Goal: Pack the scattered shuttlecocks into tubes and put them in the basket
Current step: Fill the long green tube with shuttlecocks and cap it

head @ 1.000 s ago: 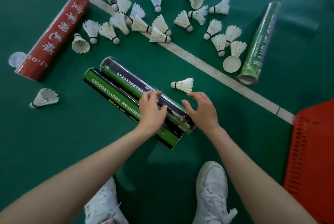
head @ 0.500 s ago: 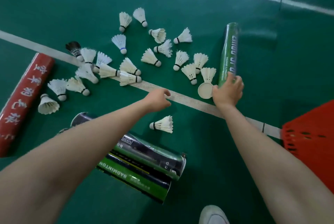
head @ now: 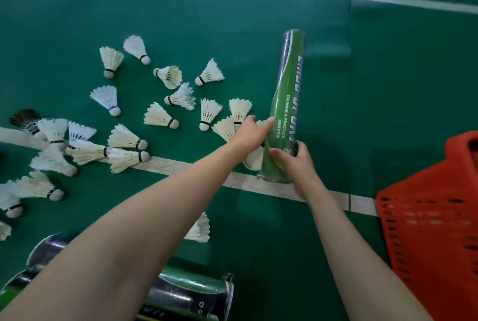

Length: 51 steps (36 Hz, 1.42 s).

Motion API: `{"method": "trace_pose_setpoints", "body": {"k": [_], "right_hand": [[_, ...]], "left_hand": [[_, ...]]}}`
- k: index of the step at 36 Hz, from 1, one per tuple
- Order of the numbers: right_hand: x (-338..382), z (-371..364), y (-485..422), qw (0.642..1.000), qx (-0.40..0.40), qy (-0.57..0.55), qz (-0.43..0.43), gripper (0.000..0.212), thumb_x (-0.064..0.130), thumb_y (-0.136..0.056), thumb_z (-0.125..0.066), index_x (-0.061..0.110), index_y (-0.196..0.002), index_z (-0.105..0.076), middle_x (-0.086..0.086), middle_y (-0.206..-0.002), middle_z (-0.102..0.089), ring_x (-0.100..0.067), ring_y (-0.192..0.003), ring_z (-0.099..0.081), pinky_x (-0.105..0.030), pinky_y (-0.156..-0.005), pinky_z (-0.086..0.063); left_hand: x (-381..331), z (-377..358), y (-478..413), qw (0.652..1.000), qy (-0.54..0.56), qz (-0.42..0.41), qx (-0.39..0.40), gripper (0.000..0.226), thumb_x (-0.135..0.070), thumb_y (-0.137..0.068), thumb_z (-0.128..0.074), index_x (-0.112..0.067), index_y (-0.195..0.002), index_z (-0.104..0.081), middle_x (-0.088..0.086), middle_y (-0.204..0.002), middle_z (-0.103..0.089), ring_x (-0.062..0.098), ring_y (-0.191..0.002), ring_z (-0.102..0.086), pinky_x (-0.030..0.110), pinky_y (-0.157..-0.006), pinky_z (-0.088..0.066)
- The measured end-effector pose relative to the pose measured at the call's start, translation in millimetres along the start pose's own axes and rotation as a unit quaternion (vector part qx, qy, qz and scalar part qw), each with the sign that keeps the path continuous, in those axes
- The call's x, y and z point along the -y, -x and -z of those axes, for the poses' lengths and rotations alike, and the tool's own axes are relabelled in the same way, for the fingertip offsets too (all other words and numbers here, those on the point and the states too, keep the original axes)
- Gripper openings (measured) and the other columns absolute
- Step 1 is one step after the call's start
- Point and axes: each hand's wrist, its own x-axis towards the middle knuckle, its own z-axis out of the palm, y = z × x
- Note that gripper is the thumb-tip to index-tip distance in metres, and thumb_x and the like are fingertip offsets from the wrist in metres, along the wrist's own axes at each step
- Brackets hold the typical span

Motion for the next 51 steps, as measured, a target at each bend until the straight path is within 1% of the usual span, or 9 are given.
{"method": "trace_pose_setpoints", "body": {"k": [7, 14, 19, 23, 25, 30, 34, 38, 51], "right_hand": [[34.7, -12.4, 25.6, 0.988, 0.131, -0.058, 0.056, 0.051, 0.038, -0.084, -0.069, 0.017, -0.126, -0.050, -0.004, -0.113, -0.067, -0.023, -0.094, -0.070, -0.040, -0.083, -0.057], [82.1, -54.0, 31.4, 0.979, 0.189, 0.062, 0.043, 0.055, 0.050, -0.084, -0.065, 0.016, -0.123, -0.047, -0.007, -0.106, -0.067, -0.021, -0.081, -0.072, -0.034, -0.067, -0.059], [122.1, -101.7, 43.2, 0.975, 0.169, 0.107, 0.101, 0.038, 0.047, -0.087, -0.061, 0.019, -0.112, -0.059, -0.009, -0.094, -0.069, -0.018, -0.072, -0.070, -0.028, -0.059, -0.056], [148.7, -132.6, 50.5, 0.955, 0.186, 0.183, 0.139, 0.040, 0.045, -0.082, -0.067, 0.024, -0.116, -0.061, -0.008, -0.098, -0.069, -0.021, -0.079, -0.067, -0.029, -0.062, -0.051], [159.9, -141.3, 57.5, 0.943, 0.198, 0.218, 0.157, 0.041, 0.039, -0.082, -0.070, 0.023, -0.119, -0.060, -0.005, -0.092, -0.066, -0.015, -0.071, -0.061, -0.029, -0.063, -0.047], [181.6, -146.6, 78.7, 0.926, 0.219, 0.259, 0.167, 0.041, 0.033, -0.081, -0.073, 0.021, -0.118, -0.058, -0.008, -0.096, -0.062, -0.018, -0.071, -0.063, -0.032, -0.063, -0.051], [180.9, -140.0, 88.7, 0.941, 0.205, 0.216, 0.159, 0.040, 0.030, -0.082, -0.073, 0.021, -0.117, -0.056, -0.004, -0.105, -0.063, -0.019, -0.090, -0.065, -0.037, -0.082, -0.053], [156.2, -138.3, 72.2, 0.969, 0.130, 0.146, 0.148, 0.038, 0.037, -0.091, -0.061, 0.017, -0.123, -0.054, -0.001, -0.116, -0.061, -0.019, -0.102, -0.063, -0.035, -0.087, -0.052], [53.3, -63.9, -48.8, 0.861, -0.011, 0.456, 0.225, 0.044, 0.023, -0.091, -0.057, 0.017, -0.134, -0.048, -0.011, -0.135, -0.040, -0.027, -0.130, -0.030, -0.035, -0.107, -0.028]], "left_hand": [[-30.3, 31.0, -7.7, 0.970, 0.233, 0.028, 0.070, 0.043, -0.043, -0.086, -0.062, -0.006, -0.106, -0.057, 0.008, -0.089, -0.069, 0.021, -0.076, -0.069, 0.032, -0.071, -0.058], [-20.8, 109.8, -0.6, 0.941, 0.331, 0.050, -0.060, 0.046, -0.043, -0.090, -0.057, -0.005, -0.116, -0.051, 0.011, -0.108, -0.065, 0.029, -0.097, -0.063, 0.046, -0.088, -0.052], [-12.3, 175.0, 18.0, 0.912, 0.384, 0.115, -0.082, 0.051, -0.054, -0.095, -0.039, -0.010, -0.120, -0.043, 0.013, -0.113, -0.059, 0.032, -0.096, -0.060, 0.047, -0.068, -0.051], [6.4, 221.5, 26.8, 0.955, 0.114, 0.149, -0.229, 0.074, -0.052, -0.094, -0.038, -0.012, -0.149, -0.008, 0.014, -0.152, -0.019, 0.035, -0.135, -0.028, 0.048, -0.106, -0.033], [16.8, 238.3, 37.4, 0.957, -0.052, 0.052, -0.282, 0.071, -0.032, -0.096, -0.041, -0.015, -0.150, 0.002, 0.011, -0.156, -0.005, 0.032, -0.141, -0.013, 0.047, -0.116, -0.016], [38.7, 268.4, 72.9, 0.913, -0.350, -0.196, -0.077, 0.072, -0.024, -0.079, -0.059, -0.029, -0.145, -0.028, -0.003, -0.148, -0.034, 0.018, -0.142, -0.018, 0.055, -0.112, 0.014], [45.8, 271.0, 90.1, 0.833, -0.482, -0.269, -0.030, 0.093, -0.054, -0.071, -0.069, -0.024, -0.145, -0.019, 0.003, -0.135, -0.043, 0.023, -0.125, -0.044, 0.050, -0.116, -0.009], [54.7, 250.8, 90.0, 0.823, -0.497, -0.268, -0.056, 0.087, -0.050, -0.073, -0.066, -0.025, -0.141, -0.018, 0.005, -0.118, -0.040, 0.026, -0.102, -0.052, 0.041, -0.082, -0.049], [106.7, 177.1, 43.0, 0.869, -0.480, -0.087, -0.083, 0.099, -0.051, -0.070, -0.066, -0.027, -0.146, -0.008, 0.010, -0.121, -0.038, 0.030, -0.106, -0.047, 0.040, -0.089, -0.046]]}}
